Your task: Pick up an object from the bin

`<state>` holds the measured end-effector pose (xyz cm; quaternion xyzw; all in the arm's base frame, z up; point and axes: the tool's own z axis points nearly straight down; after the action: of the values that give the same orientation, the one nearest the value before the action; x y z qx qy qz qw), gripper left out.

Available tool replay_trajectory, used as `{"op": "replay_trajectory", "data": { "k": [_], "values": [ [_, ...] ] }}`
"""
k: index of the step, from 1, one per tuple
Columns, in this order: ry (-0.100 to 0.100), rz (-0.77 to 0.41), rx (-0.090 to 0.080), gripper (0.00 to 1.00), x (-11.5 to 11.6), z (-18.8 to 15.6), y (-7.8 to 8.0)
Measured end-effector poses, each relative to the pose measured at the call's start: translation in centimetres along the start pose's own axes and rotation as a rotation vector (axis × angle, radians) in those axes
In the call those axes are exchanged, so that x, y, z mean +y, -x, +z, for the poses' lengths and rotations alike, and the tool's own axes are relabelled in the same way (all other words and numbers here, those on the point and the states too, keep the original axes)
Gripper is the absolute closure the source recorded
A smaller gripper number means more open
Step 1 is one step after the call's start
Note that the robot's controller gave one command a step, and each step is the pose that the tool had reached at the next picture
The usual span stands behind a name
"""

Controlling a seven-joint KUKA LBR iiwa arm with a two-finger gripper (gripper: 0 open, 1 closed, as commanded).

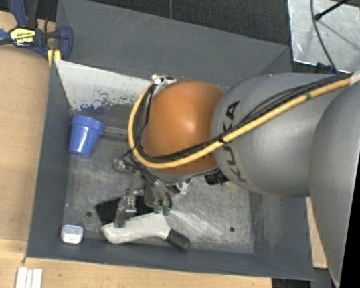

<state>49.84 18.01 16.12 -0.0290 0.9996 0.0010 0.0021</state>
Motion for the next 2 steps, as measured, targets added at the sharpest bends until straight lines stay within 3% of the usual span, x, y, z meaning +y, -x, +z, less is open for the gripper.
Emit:
{"op": "replay_trajectory", "data": {
  "k": [1, 2],
  "values": [
    [-0.001, -0.094, -0.002, 0.00, -1.6, 4.8, -0.8],
    [0.002, 0.129, -0.005, 1.00, -4.6, 4.8, 0.8]
  ]
}}
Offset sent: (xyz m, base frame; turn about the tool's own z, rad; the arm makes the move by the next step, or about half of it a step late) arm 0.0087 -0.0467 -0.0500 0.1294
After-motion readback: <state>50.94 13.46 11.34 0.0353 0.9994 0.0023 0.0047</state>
